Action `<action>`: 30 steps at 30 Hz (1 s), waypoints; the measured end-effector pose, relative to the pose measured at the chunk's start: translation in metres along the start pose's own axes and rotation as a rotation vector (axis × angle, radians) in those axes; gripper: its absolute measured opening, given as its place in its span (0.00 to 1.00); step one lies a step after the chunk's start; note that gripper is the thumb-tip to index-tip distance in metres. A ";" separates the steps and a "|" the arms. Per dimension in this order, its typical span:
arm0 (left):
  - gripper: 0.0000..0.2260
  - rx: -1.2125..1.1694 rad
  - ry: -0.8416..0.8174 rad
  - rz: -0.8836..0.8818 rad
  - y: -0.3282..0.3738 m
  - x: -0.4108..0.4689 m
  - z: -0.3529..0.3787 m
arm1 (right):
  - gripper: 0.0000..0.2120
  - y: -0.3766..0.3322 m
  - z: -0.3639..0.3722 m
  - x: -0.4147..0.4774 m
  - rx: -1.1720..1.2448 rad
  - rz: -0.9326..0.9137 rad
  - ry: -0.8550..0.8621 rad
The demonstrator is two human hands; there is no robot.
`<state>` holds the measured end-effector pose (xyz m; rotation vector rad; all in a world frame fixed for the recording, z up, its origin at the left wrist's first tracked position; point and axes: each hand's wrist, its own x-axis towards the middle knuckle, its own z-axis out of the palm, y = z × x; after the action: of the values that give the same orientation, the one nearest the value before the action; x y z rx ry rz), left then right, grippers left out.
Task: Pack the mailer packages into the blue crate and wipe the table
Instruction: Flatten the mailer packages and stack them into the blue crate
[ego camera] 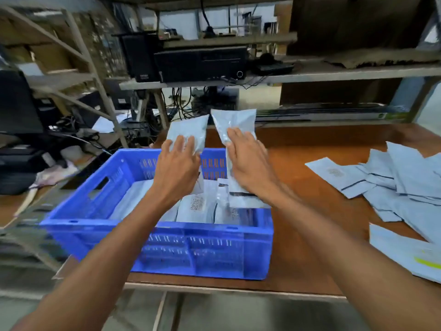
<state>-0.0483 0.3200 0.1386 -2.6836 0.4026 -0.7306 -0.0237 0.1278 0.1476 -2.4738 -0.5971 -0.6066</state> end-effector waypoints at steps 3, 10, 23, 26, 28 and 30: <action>0.11 0.055 -0.167 -0.016 -0.040 -0.036 0.028 | 0.17 -0.035 0.049 -0.001 -0.012 -0.043 -0.093; 0.14 -0.020 -0.501 -0.052 -0.071 -0.054 0.081 | 0.16 -0.063 0.136 0.016 -0.092 0.123 -0.369; 0.33 -0.253 -1.156 -0.143 -0.067 -0.051 0.116 | 0.35 -0.042 0.181 0.013 -0.393 0.220 -1.169; 0.30 -0.303 -0.915 -0.122 -0.064 -0.040 0.108 | 0.23 -0.043 0.155 0.022 -0.265 0.162 -0.969; 0.27 -0.424 -0.665 -0.173 -0.058 -0.024 0.106 | 0.20 -0.036 0.118 0.028 -0.071 0.132 -0.732; 0.25 -0.515 -0.472 -0.150 -0.035 0.001 0.095 | 0.20 -0.019 0.068 0.031 0.056 0.110 -0.498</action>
<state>0.0095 0.3741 0.0753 -3.2663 0.2944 0.0034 0.0109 0.1907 0.1187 -2.5893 -0.6417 0.0779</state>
